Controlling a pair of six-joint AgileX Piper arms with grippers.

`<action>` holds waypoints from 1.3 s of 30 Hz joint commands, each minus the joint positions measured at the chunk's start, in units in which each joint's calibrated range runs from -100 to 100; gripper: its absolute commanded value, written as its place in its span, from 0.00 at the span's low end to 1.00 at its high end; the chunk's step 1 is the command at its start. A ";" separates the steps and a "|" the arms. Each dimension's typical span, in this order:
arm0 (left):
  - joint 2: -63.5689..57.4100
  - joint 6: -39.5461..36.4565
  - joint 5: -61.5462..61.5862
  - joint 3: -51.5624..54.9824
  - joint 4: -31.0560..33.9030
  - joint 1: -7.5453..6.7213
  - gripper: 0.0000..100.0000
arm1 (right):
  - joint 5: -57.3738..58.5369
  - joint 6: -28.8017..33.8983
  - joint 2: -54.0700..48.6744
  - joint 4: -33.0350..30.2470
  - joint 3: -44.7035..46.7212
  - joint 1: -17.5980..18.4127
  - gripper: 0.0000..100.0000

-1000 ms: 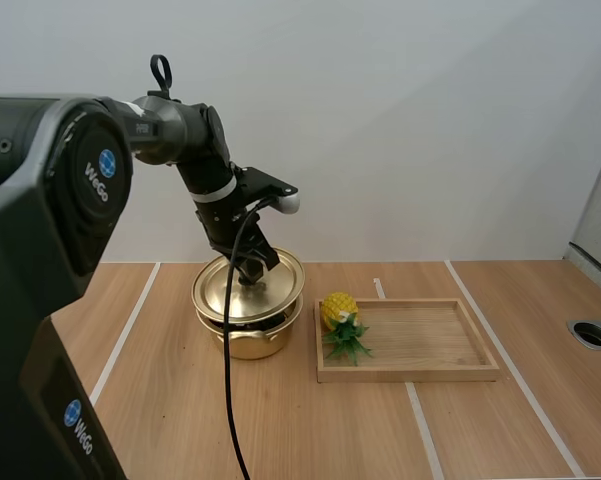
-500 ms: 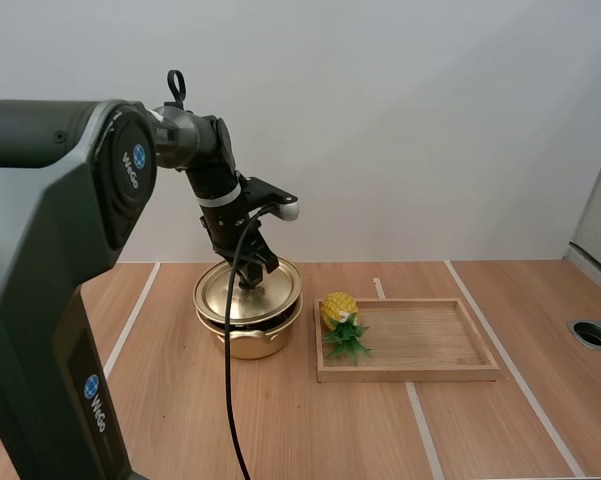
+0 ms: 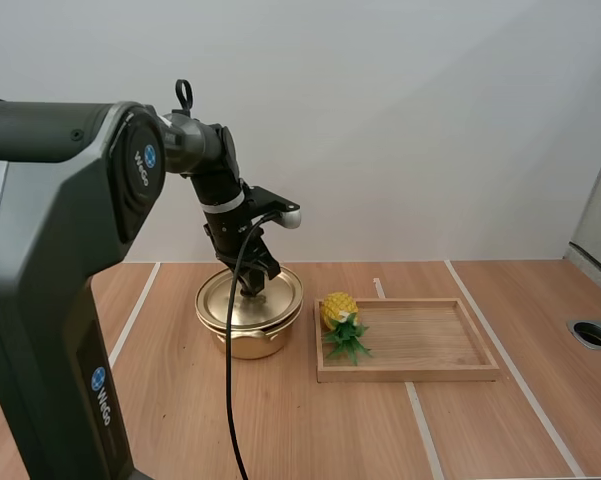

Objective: Open the pot, put the grape inside, and close it

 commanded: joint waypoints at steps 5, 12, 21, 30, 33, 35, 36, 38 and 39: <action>1.57 -0.47 0.53 -0.15 0.32 -0.13 0.00 | -0.52 -0.12 -0.53 -0.46 -0.47 -0.26 0.00; 1.57 -1.27 -1.31 -0.15 0.17 -0.13 0.00 | -0.52 -0.12 -0.53 -0.46 -0.47 -0.26 0.00; 1.57 -2.20 0.36 -0.15 0.19 -0.13 0.39 | -0.52 -0.12 -0.53 -0.46 -0.47 -0.26 0.00; 1.33 -5.55 5.19 -3.10 0.29 -0.13 1.00 | -0.53 -0.12 -0.28 -0.46 -0.47 -0.26 0.00; 1.03 -6.44 6.72 -6.44 0.29 -0.13 1.00 | -0.53 -0.12 -0.28 -0.46 -0.47 -0.26 0.00; 0.03 -6.67 6.72 -8.89 0.59 -0.13 1.00 | -0.53 -0.12 -0.28 -0.46 -0.47 -0.26 0.00; -0.89 -6.81 6.72 -10.40 0.79 -0.13 1.00 | -0.53 -0.12 -0.28 -0.46 -0.47 -0.26 0.00; -3.55 -7.53 6.72 -13.59 2.03 -0.13 1.00 | -0.53 -0.12 -0.28 -0.46 -0.47 -0.26 0.00; -5.19 -7.75 6.72 -15.52 2.77 -0.13 1.00 | -0.53 -0.12 -0.28 -0.46 -0.47 -0.26 0.00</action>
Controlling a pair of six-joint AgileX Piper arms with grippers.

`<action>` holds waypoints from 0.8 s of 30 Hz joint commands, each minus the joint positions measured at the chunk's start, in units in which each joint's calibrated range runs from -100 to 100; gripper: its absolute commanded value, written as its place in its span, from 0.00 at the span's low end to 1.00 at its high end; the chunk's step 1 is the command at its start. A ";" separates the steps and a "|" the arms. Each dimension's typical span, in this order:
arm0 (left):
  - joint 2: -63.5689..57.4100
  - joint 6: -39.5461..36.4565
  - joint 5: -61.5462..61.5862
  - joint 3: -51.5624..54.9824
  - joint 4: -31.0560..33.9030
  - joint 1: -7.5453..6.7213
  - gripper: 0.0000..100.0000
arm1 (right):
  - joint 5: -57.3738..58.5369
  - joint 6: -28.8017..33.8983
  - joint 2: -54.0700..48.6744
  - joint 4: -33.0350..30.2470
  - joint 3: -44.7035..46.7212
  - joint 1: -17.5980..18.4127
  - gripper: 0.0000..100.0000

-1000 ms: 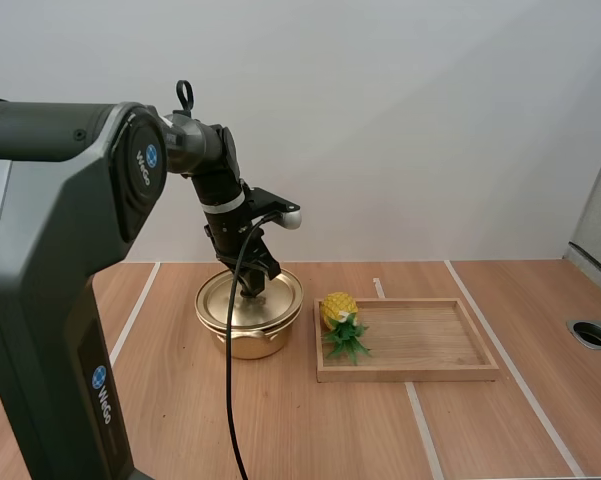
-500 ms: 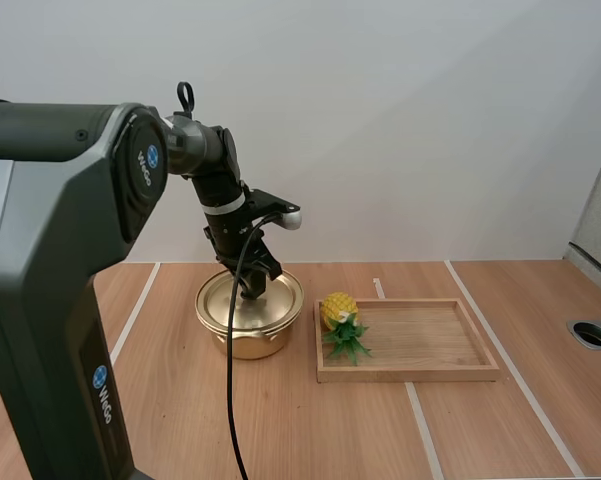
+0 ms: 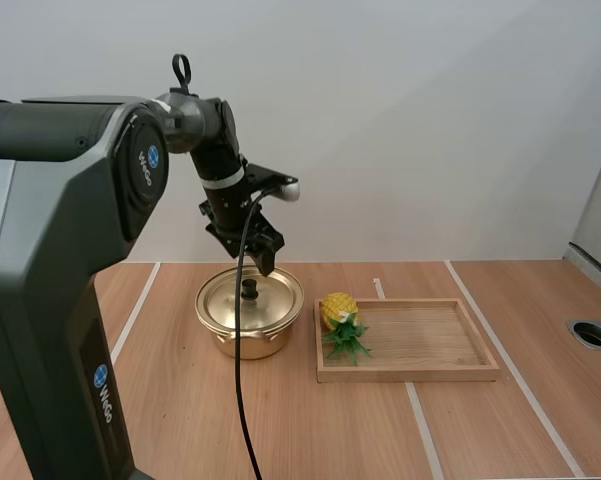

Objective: Open the pot, put the grape inside, and close it

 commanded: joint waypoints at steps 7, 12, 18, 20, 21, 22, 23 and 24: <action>-17.28 -4.24 0.56 -20.84 5.43 0.18 1.00 | -0.53 -0.12 -0.30 0.46 -0.47 -0.26 0.00; -25.83 -8.78 0.56 -32.71 5.43 1.65 1.00 | -0.53 -0.03 -0.42 0.40 -0.47 -0.26 0.00; -33.71 -12.30 0.56 -42.93 5.43 2.43 1.00 | -0.53 0.09 -0.42 0.40 -0.47 -0.26 0.00; -36.58 -12.42 0.56 -44.08 5.43 2.43 1.00 | -0.53 0.09 -0.42 0.51 -0.47 -0.26 0.00; -38.04 -12.42 0.56 -44.22 5.43 2.43 1.00 | -0.53 0.09 -0.42 0.60 -0.47 -0.26 0.00; -39.34 -12.42 0.56 -44.22 5.43 2.43 1.00 | -0.53 0.09 -0.42 0.86 -0.47 -0.26 0.00; -40.68 -12.42 0.56 -44.22 5.43 2.43 1.00 | -0.53 0.09 -0.42 1.17 -0.47 -0.26 0.00; -41.75 -12.42 0.56 -44.22 5.43 2.43 1.00 | -0.53 0.09 -0.42 1.34 -0.47 -0.26 0.00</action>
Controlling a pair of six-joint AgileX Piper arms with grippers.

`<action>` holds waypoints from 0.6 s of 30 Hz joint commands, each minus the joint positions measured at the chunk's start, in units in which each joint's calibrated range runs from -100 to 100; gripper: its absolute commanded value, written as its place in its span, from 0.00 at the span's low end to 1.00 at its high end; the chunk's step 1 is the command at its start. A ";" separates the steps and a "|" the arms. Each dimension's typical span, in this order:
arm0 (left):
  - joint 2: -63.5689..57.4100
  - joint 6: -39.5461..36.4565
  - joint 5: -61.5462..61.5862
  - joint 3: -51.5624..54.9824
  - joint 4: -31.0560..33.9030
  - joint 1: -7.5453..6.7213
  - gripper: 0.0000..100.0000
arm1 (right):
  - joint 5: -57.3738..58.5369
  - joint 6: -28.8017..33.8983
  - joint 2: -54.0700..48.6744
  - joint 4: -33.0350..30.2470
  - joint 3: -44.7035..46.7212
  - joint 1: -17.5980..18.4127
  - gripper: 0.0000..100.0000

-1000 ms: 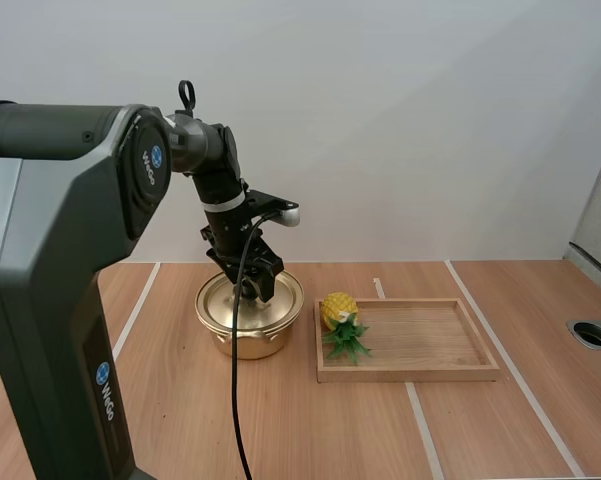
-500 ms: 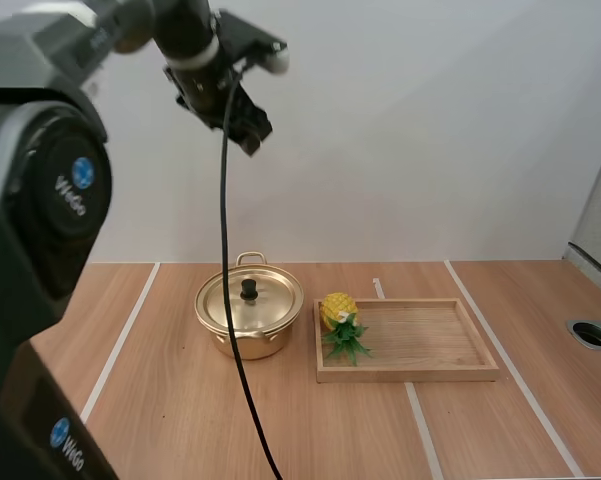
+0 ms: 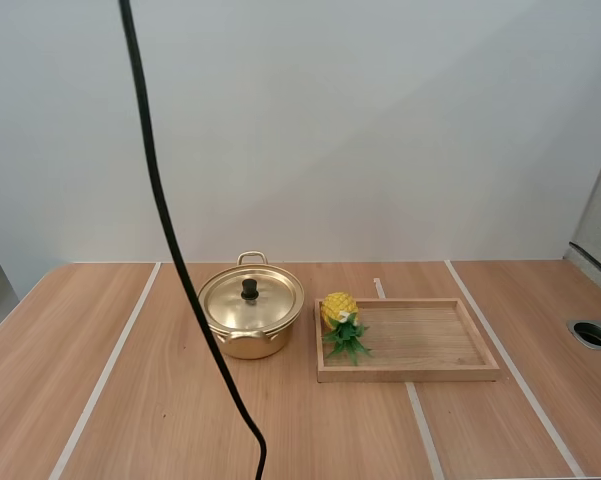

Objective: Open the pot, put the grape inside, and close it

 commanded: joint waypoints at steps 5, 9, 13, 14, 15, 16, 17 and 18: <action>-7.70 -0.87 0.13 -0.44 1.12 0.16 0.01 | -0.53 0.09 -0.42 0.70 -0.47 -0.26 0.00; -12.01 -3.77 0.13 -0.31 1.12 0.16 0.00 | 0.36 0.09 -0.57 0.70 -0.47 -0.26 0.00; -17.93 -6.39 0.13 3.01 1.12 0.16 0.00 | 1.00 8.48 -2.64 0.59 0.83 -0.26 0.00; -20.01 -7.25 0.13 5.39 1.12 0.16 0.00 | -0.63 10.09 -4.05 0.59 1.78 -0.26 0.00; -22.30 -8.29 -1.14 8.46 1.12 0.16 0.00 | -2.92 10.89 -5.54 0.59 3.07 -0.26 0.00; -24.84 -9.84 -3.58 11.37 1.29 0.16 0.00 | -5.08 11.64 -6.93 0.59 4.78 -0.26 0.00; -27.58 -11.73 -7.49 15.58 1.88 0.16 0.00 | -7.91 11.64 -8.93 0.59 6.85 -0.26 0.00; -30.60 -13.81 -12.45 20.36 2.74 0.16 0.00 | -10.21 11.92 -10.72 0.59 8.71 -0.26 0.00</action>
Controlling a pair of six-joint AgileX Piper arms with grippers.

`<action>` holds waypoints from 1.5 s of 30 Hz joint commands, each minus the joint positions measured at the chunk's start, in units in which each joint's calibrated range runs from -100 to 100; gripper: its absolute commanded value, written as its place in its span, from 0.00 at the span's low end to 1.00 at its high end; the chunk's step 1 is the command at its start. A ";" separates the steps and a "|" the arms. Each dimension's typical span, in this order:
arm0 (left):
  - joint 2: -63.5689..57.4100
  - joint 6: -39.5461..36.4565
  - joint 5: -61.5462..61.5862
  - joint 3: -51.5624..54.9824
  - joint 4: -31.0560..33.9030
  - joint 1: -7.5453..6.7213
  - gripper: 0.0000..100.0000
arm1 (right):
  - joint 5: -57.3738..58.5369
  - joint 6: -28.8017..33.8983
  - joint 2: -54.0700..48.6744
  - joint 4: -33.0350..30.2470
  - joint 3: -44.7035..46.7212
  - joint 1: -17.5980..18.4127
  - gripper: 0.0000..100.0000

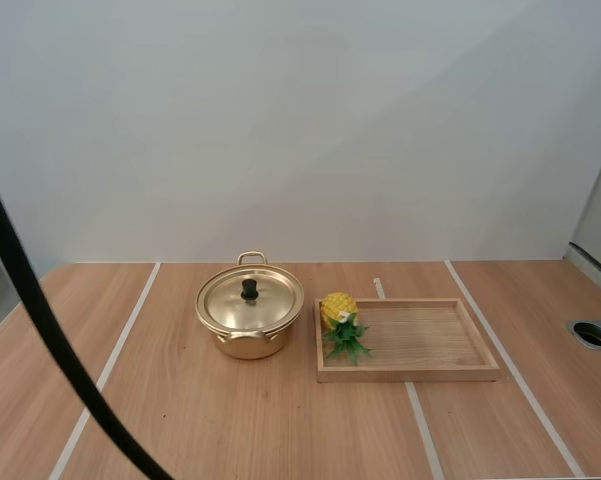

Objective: Open the pot, put the grape inside, and close it

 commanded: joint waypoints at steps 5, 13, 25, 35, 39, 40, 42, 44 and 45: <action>-18.31 -17.14 -33.39 31.82 12.05 0.16 0.00 | -19.79 1.66 -16.02 0.01 15.39 -0.26 0.00; -31.69 -39.23 -48.19 58.41 28.83 0.16 0.00 | -29.06 5.54 -28.13 0.11 32.93 -0.26 0.00; -41.32 -39.50 -54.99 85.06 30.94 0.16 0.00 | -37.38 5.54 -36.87 -0.40 54.66 -0.09 0.00; -45.69 -39.50 -70.68 104.60 35.56 0.64 0.00 | -37.38 5.54 -37.25 -3.90 66.44 2.26 0.00; -45.69 -39.62 -72.13 111.64 34.27 1.51 0.00 | -37.38 5.54 -37.25 -4.59 74.34 3.68 0.00; -45.69 -39.72 -72.13 112.83 33.86 1.71 0.00 | -37.38 5.54 -37.25 -4.59 75.88 3.84 0.00; -45.69 -40.38 -72.13 115.40 33.46 1.90 0.00 | -37.38 5.54 -37.25 -5.19 79.55 3.93 0.00; -45.69 -40.38 -72.13 118.47 33.20 1.96 0.00 | -37.38 5.54 -37.25 -5.19 83.08 3.93 0.00; -45.69 -40.38 -72.13 119.76 33.19 1.96 0.00 | -37.38 5.54 -37.25 -5.19 84.53 3.93 0.00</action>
